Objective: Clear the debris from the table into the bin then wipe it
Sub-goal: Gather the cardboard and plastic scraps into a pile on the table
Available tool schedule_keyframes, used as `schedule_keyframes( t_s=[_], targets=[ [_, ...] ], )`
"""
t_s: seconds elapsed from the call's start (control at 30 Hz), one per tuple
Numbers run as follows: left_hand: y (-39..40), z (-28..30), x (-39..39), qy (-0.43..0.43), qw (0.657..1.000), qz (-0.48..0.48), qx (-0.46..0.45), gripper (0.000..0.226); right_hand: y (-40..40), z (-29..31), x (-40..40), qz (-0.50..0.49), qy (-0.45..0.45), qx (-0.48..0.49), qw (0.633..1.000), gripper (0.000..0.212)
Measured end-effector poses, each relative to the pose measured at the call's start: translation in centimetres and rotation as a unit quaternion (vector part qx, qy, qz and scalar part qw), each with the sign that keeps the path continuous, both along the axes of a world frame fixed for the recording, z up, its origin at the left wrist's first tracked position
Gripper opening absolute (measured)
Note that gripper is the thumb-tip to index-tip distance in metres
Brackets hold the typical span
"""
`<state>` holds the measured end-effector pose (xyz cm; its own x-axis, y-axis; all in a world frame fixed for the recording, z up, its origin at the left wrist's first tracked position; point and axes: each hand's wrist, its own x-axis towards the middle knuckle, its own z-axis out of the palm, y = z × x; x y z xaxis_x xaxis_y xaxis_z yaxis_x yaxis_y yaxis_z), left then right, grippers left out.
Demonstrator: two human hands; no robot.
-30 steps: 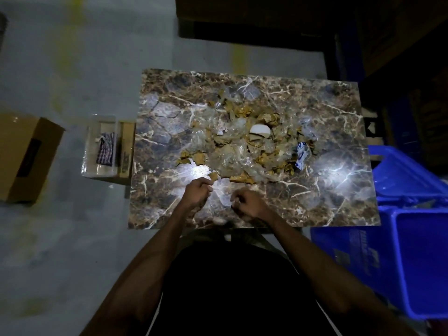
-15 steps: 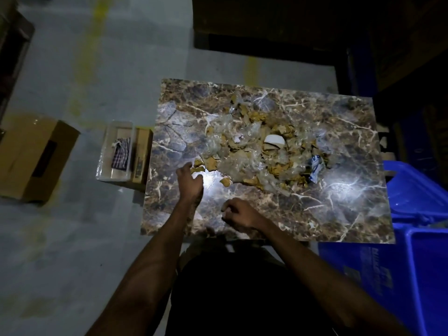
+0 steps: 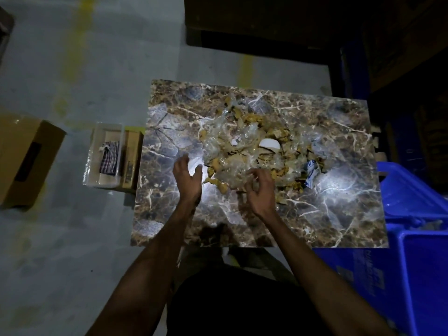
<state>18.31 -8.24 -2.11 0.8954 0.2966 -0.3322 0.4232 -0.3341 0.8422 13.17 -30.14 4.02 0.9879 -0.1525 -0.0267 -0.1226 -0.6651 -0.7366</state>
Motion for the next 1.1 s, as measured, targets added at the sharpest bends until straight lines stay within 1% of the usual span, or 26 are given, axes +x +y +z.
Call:
schedule_keyframes(
  t_s=[0.07, 0.13, 0.23, 0.3, 0.4, 0.47, 0.53, 0.6, 0.63, 0.67, 0.73, 0.83, 0.87, 0.93, 0.97, 1.03, 1.1],
  targets=[
    [-1.2, 0.9, 1.2, 0.012, 0.999, -0.010, -0.038, 0.056, -1.7, -0.2, 1.2, -0.041, -0.008, -0.022, 0.999, 0.037],
    [-3.1, 1.5, 2.5, 0.025, 0.997, -0.033, -0.058, 0.057, -3.4, -1.1, 3.3, -0.047, 0.010, -0.017, 0.999, 0.048],
    [-5.9, 1.6, 3.4, 0.016, 0.995, -0.082, -0.052, 0.056, -5.1, -2.7, 8.3, -0.017, 0.021, -0.029, 0.999, 0.060],
    [-6.8, 1.2, 3.5, 0.008, 0.993, -0.102, -0.056, 0.054, -5.5, -3.0, 11.7, 0.007, 0.047, -0.034, 0.998, 0.065],
    [-7.3, 0.6, 3.1, 0.003, 0.990, -0.116, -0.086, 0.050, -6.1, -4.0, 15.6, 0.079, 0.107, -0.039, 0.990, 0.072],
    [-7.0, 0.7, 3.3, -0.020, 0.994, -0.084, -0.071, 0.046, -6.0, -4.6, 16.1, 0.139, 0.131, -0.038, 0.981, 0.073],
    [-6.5, 0.7, 4.7, -0.040, 0.998, -0.020, -0.034, 0.044, -6.1, -4.6, 15.4, 0.188, 0.128, -0.039, 0.973, 0.072],
    [-6.3, 1.3, 7.0, -0.050, 0.998, 0.036, 0.008, 0.043, -6.5, -4.1, 14.6, 0.207, 0.100, -0.042, 0.972, 0.067],
    [-6.3, 1.5, 8.2, -0.056, 0.997, 0.041, 0.020, 0.043, -6.9, -3.9, 14.5, 0.204, 0.077, -0.045, 0.975, 0.064],
    [-6.4, 1.8, 9.6, -0.057, 0.998, 0.032, 0.024, 0.044, -7.4, -3.5, 14.8, 0.195, 0.050, -0.046, 0.978, 0.061],
    [-7.0, 2.0, 11.8, -0.041, 0.998, -0.018, 0.046, 0.049, -8.1, -2.7, 16.3, 0.166, 0.006, -0.033, 0.986, 0.053],
    [-8.2, 1.3, 13.4, -0.006, 0.995, -0.090, 0.032, 0.058, -8.6, -2.0, 20.2, 0.120, -0.021, -0.003, 0.993, 0.044],
    [-8.4, 0.7, 13.4, -0.010, 0.992, -0.116, 0.042, 0.061, -8.6, -2.0, 21.8, 0.111, -0.016, 0.002, 0.994, 0.045],
    [-9.2, 0.1, 12.7, -0.014, 0.981, -0.176, 0.076, 0.057, -8.3, -2.3, 24.7, 0.106, 0.013, -0.003, 0.994, 0.048],
    [-9.5, 0.3, 12.1, -0.013, 0.979, -0.192, 0.062, 0.054, -8.0, -2.6, 26.1, 0.112, 0.032, -0.011, 0.993, 0.051],
    [-9.8, 1.3, 11.4, -0.013, 0.984, -0.179, 0.008, 0.050, -7.2, -3.2, 28.5, 0.137, 0.071, -0.032, 0.987, 0.056],
    [-9.5, 1.6, 11.2, -0.038, 0.989, -0.144, -0.024, 0.043, -6.4, -4.2, 30.5, 0.182, 0.107, -0.063, 0.975, 0.065]
  ],
)
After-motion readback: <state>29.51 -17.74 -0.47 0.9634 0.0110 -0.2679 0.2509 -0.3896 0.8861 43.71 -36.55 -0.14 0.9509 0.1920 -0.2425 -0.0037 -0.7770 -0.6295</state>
